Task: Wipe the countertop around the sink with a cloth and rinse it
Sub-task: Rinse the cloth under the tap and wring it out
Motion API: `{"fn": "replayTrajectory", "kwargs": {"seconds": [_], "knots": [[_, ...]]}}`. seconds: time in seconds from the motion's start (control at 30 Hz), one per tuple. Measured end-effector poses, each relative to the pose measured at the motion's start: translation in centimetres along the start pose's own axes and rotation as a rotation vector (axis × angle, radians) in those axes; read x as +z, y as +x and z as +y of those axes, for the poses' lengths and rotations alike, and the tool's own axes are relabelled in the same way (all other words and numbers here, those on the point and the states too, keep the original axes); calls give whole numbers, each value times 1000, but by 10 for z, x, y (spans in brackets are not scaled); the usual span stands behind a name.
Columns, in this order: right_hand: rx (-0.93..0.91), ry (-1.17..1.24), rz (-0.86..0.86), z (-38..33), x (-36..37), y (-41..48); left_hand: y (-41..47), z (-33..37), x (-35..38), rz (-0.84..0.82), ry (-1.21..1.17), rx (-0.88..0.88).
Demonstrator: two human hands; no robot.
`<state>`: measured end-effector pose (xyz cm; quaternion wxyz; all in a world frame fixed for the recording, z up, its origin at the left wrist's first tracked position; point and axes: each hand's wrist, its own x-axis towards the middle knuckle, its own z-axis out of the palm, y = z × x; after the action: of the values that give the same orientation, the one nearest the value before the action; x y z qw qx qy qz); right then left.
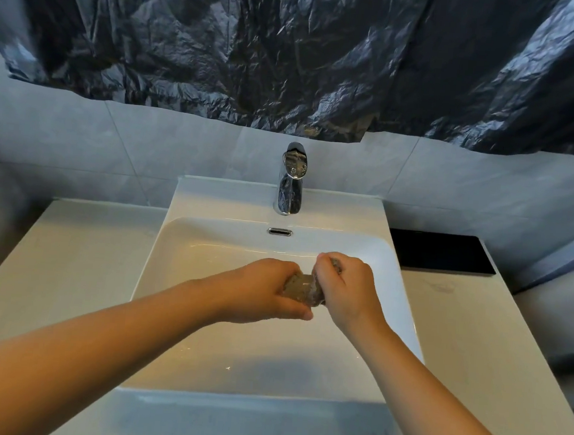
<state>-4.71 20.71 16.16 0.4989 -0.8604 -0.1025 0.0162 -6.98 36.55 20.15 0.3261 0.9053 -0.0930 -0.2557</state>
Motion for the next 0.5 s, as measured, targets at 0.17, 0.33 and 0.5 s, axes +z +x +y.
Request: {"fn": "replayTrajectory", "kwargs": {"seconds": [0.17,0.33,0.5], "knots": [[132,-147,-84,6,1,9,4,-2,3,97,306,104],[329,19,-185,4,5,18,7,-2,4,140,472,166],[520,69,-321,-5,0,20,8,-4,6,153,478,212]]}}
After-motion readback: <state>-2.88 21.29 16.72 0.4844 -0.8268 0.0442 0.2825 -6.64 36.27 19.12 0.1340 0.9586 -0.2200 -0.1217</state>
